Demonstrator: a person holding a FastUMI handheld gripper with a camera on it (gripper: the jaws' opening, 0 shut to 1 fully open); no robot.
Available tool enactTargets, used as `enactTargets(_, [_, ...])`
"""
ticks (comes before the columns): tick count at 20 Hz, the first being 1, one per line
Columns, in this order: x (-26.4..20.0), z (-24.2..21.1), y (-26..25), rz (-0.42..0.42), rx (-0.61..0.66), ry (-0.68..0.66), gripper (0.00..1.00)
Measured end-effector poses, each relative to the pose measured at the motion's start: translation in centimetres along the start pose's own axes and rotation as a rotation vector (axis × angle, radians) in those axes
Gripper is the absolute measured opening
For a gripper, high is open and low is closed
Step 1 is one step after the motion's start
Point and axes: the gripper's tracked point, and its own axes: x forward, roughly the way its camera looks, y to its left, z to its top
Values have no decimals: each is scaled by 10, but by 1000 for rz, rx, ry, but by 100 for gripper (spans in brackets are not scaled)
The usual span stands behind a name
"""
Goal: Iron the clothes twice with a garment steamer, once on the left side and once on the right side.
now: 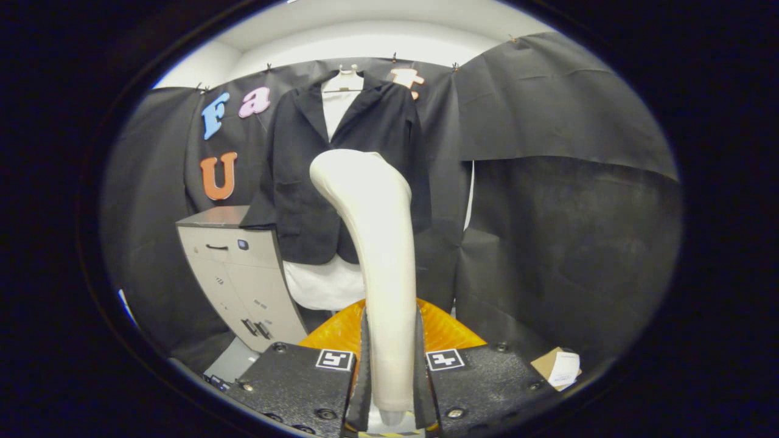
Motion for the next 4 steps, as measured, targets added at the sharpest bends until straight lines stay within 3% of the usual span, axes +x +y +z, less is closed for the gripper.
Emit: enactTargets(4, [-28,-14,-25,27,-5,-6,30])
